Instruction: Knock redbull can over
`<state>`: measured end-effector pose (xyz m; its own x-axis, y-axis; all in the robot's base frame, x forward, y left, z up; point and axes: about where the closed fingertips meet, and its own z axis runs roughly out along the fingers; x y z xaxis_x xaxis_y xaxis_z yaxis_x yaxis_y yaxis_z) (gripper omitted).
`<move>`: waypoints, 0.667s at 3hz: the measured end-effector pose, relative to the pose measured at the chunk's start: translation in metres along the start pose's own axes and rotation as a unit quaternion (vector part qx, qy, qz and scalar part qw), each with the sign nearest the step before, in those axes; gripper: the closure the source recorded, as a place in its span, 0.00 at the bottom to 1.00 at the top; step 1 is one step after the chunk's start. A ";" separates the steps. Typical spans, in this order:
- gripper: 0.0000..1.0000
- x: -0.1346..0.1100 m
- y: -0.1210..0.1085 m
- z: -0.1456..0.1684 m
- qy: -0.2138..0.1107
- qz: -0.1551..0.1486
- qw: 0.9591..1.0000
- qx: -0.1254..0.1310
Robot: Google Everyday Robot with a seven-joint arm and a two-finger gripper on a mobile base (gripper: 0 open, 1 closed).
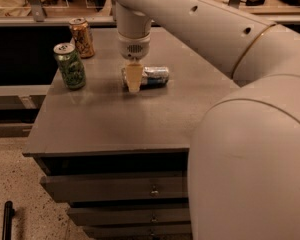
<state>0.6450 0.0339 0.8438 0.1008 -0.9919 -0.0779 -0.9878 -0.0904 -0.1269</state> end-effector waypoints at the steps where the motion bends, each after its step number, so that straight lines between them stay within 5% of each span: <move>1: 0.00 -0.001 -0.001 0.001 -0.001 0.000 1.000 0.001; 2: 0.00 -0.001 -0.001 0.004 -0.006 -0.005 1.000 -0.002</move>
Offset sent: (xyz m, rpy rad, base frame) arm 0.0008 0.0008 -0.0012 0.0015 -0.0013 0.0004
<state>0.6467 0.0353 0.8405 0.1118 -0.9899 -0.0878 -0.9871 -0.1004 -0.1246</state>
